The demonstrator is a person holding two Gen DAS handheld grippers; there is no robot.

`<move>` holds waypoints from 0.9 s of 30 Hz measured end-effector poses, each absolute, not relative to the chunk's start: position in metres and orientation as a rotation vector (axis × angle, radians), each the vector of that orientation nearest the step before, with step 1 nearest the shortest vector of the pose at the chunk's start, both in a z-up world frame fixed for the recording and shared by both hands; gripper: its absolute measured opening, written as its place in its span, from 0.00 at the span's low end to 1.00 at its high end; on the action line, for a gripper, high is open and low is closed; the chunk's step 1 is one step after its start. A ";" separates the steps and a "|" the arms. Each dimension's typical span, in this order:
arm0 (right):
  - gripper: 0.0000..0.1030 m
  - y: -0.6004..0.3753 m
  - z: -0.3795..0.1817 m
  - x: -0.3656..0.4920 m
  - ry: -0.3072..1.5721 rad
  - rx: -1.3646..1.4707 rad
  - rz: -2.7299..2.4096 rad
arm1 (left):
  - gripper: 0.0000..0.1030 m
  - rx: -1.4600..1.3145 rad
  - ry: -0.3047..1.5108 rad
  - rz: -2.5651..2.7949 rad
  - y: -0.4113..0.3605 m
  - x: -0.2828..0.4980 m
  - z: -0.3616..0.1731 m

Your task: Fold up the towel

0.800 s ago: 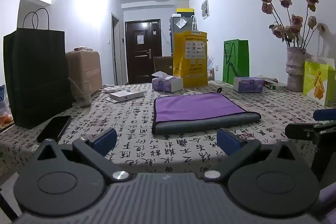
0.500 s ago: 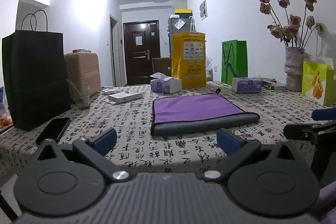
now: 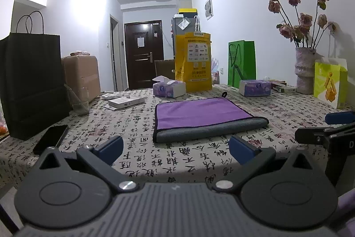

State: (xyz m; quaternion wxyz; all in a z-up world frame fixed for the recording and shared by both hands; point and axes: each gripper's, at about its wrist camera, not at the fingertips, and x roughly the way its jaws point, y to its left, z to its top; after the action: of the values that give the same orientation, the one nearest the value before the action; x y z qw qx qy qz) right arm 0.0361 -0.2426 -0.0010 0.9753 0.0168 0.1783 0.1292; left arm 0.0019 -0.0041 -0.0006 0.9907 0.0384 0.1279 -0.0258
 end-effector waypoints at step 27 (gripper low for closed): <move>1.00 -0.244 -0.005 0.038 0.377 0.041 0.242 | 1.00 0.082 0.268 -0.058 -0.005 0.004 -0.003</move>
State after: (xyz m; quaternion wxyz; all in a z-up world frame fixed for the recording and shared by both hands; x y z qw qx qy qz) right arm 0.0381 -0.2443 -0.0048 0.9749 0.0204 0.1867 0.1199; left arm 0.0044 -0.0050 -0.0029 0.9898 0.0410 0.1336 -0.0287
